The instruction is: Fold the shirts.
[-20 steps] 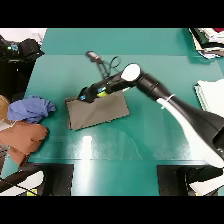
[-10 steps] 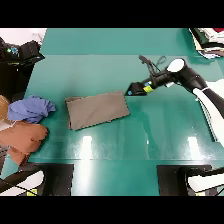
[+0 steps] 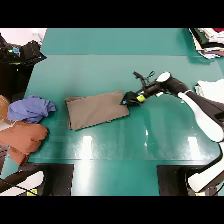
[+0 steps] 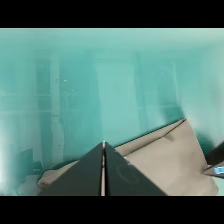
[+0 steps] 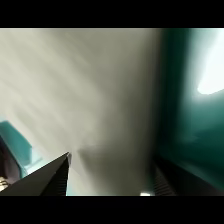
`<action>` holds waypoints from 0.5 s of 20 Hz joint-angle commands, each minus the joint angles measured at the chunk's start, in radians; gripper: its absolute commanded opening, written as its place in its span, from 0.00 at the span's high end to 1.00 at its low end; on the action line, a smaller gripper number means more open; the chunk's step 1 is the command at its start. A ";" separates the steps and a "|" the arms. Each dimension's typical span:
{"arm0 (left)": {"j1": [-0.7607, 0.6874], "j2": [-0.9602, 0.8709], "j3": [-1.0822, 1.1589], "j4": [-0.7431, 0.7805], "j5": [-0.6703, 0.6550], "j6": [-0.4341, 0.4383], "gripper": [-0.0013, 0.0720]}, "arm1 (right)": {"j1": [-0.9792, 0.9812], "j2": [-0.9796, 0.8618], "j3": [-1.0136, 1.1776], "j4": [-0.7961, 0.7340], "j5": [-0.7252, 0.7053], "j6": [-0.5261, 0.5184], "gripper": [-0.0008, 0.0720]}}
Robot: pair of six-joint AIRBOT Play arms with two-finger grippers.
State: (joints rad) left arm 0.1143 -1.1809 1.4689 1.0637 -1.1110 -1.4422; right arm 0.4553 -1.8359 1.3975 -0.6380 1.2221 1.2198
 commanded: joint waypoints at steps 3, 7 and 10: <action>-0.001 0.000 0.000 -0.002 -0.022 0.003 0.94 | 0.113 -0.139 0.163 0.066 -0.011 -0.002 0.72; -0.073 0.000 0.000 0.003 -0.028 0.003 0.94 | 0.098 -0.127 0.229 0.060 -0.014 -0.002 0.97; -0.197 0.000 0.000 0.003 -0.006 0.003 0.94 | -0.018 -0.037 0.235 0.058 -0.018 -0.002 0.97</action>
State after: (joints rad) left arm 0.0029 -1.1809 1.4689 1.0641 -1.1328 -1.4395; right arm 0.5056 -1.9232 1.6096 -0.5827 1.2095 1.2175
